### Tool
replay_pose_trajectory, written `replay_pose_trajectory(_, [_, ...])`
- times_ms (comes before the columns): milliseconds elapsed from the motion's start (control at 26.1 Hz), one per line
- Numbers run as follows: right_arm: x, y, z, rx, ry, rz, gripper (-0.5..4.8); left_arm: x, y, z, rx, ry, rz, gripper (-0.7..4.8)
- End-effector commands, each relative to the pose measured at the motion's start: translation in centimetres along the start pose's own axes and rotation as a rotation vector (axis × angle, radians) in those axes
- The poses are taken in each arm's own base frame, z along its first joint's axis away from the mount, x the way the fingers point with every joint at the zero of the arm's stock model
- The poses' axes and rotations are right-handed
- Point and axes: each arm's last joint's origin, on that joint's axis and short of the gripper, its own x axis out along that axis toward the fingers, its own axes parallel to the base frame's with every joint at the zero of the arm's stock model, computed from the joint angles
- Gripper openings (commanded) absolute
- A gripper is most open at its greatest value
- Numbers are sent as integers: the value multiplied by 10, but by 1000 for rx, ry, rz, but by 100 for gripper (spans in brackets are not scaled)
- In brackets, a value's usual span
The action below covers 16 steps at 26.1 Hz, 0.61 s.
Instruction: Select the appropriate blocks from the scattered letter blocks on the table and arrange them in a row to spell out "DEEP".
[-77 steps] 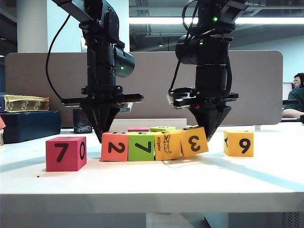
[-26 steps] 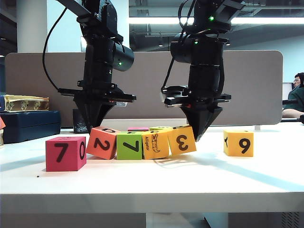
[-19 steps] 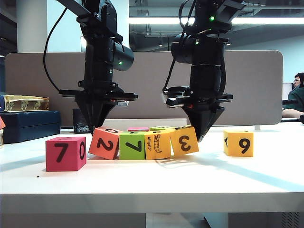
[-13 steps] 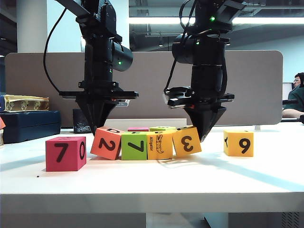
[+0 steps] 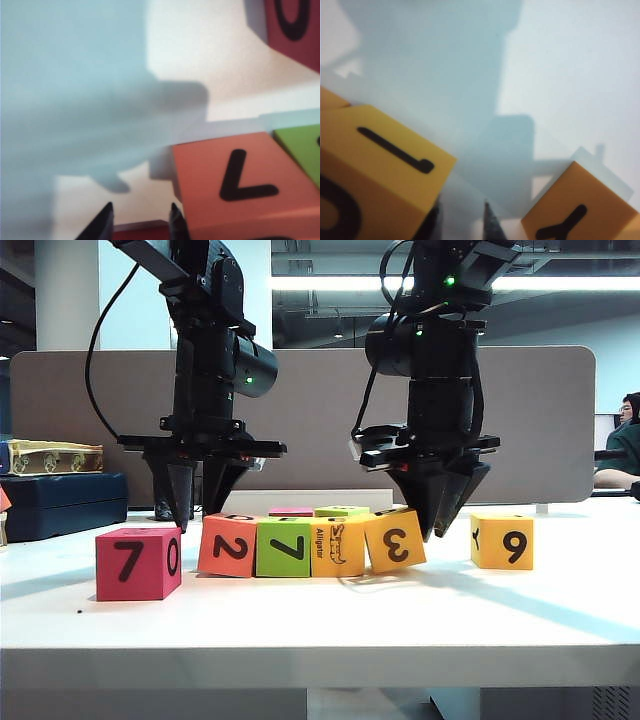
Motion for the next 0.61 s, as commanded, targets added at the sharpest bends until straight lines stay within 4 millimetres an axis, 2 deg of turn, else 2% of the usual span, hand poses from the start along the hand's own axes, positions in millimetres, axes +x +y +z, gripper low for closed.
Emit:
replay_pose_trajectory(38, [-2, 5, 5, -5, -40, 36, 100, -2, -6, -1, 11, 1, -49, 134])
replay_pose_trajectory(498, [-2, 5, 4, -3, -33, 37, 99, -1, -5, 0, 15, -9, 1, 133])
replay_pose_trajectory(613, [-2, 5, 4, -3, -34, 37, 96, -1, -4, 0, 28, -16, 30, 107])
